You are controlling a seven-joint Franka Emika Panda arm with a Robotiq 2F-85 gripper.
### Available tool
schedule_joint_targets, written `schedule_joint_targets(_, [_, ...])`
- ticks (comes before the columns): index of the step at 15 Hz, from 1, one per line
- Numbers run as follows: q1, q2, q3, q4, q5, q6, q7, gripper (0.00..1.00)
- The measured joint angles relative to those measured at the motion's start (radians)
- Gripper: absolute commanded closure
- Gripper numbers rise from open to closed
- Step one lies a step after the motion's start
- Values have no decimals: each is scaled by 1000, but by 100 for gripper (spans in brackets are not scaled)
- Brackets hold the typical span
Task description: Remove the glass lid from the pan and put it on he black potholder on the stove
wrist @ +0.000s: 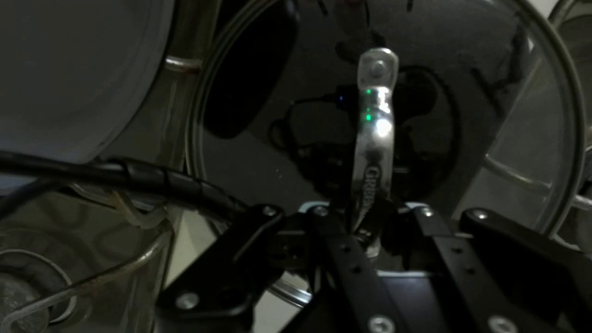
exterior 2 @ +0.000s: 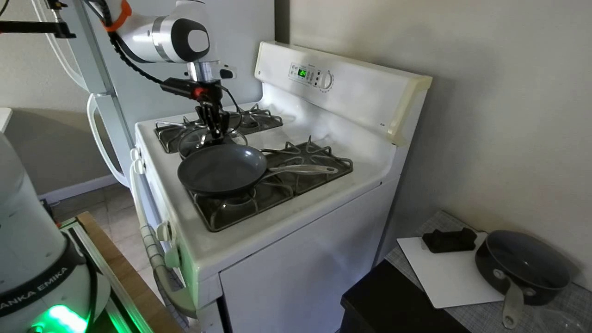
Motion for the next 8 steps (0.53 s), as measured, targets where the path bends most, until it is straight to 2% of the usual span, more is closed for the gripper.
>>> schedule_joint_targets(8, [3,-2,0,-1,-6,-3,-1,100])
